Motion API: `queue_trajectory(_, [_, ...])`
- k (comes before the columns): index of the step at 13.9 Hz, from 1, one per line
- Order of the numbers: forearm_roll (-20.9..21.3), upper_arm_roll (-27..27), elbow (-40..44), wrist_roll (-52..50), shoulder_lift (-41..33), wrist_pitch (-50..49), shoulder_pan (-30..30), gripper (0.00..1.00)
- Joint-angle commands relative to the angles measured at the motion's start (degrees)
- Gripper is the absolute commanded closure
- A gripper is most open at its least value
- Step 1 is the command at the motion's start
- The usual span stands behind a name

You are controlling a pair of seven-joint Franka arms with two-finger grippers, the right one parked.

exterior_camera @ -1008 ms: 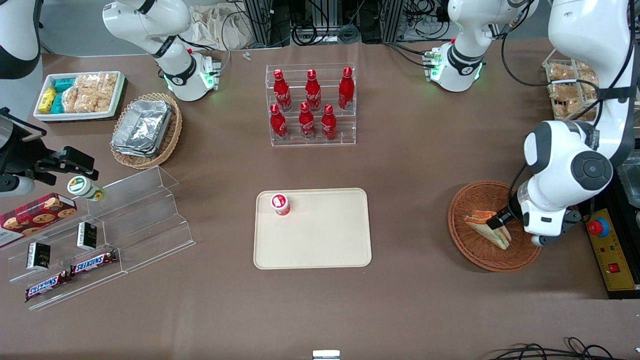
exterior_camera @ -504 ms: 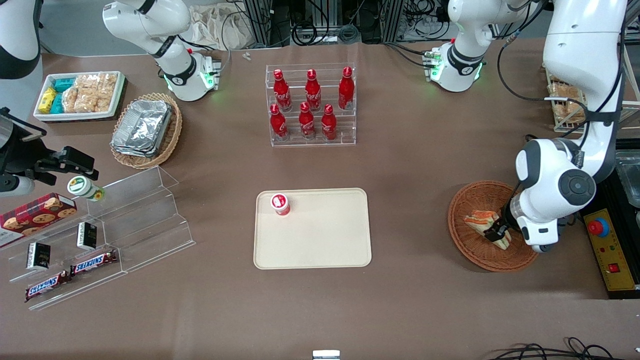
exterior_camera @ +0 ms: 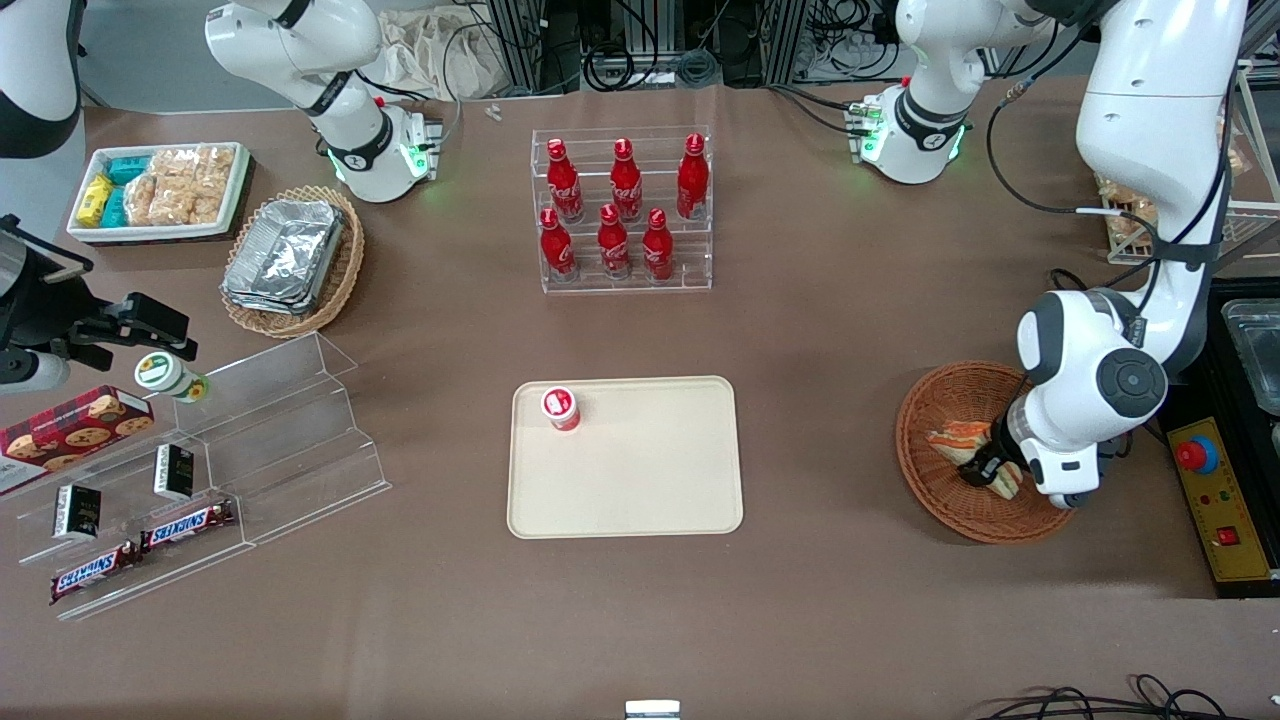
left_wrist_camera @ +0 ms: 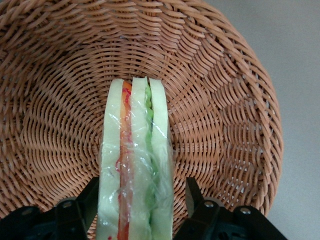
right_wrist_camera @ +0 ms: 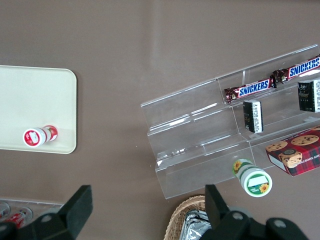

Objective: Place sandwich from basket to tray
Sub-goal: 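Close the left gripper on the wrapped sandwich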

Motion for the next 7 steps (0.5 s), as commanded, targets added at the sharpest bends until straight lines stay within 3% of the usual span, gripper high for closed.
queue_trajectory(1, [0.9, -0.2, -1.6, -3.2, -1.8, 2.0, 1.3, 0.56])
queue_trajectory(4, [0.9, -0.5, -1.1, -4.0, -4.5, -2.0, 1.5, 0.93])
queue_trajectory(5, [0.9, -0.6, -0.7, -3.8, -5.4, -4.4, 1.5, 1.0])
queue_trajectory(7, [0.7, -0.7, 1.1, -4.0, -8.5, -10.5, 1.3, 1.0])
